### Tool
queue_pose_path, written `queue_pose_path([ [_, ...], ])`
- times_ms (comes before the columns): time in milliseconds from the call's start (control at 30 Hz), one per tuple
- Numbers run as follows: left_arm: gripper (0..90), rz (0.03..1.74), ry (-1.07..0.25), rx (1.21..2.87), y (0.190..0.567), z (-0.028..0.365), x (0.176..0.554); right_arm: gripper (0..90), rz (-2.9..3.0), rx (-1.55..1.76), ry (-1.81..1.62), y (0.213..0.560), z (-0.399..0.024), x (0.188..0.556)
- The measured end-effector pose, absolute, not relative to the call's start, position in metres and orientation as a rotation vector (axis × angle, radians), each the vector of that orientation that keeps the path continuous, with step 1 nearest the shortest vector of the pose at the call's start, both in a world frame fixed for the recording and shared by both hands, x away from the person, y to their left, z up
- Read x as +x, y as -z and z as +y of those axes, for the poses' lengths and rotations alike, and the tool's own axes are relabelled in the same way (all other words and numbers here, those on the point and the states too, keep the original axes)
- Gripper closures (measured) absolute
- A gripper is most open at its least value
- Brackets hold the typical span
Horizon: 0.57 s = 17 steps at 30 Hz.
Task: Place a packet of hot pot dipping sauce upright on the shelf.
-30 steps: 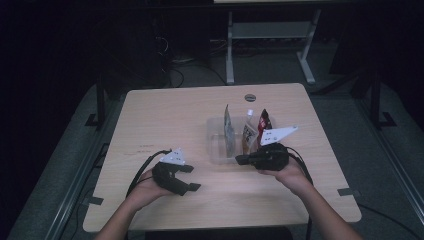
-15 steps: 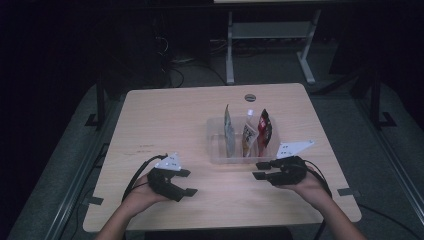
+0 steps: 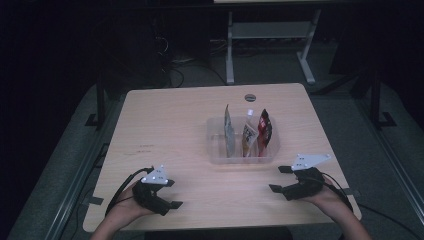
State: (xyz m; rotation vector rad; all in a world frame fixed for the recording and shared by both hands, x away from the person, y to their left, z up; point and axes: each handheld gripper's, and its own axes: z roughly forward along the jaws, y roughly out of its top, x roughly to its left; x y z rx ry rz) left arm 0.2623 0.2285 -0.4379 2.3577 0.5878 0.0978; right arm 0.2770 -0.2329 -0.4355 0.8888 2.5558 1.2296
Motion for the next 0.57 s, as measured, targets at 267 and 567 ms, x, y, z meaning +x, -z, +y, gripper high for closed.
queue_pose_path([
  [267,19.2,0.574,-0.086,2.386,0.4448,0.2250,0.2677,19.8,2.516,0.881,-1.208,0.4376,-0.2344,0.2809],
  [567,18.5,0.567,-0.096,2.387,0.4478,0.2246,0.2697,17.5,2.514,0.889,-1.187,0.4421,-0.2364,0.2826],
])
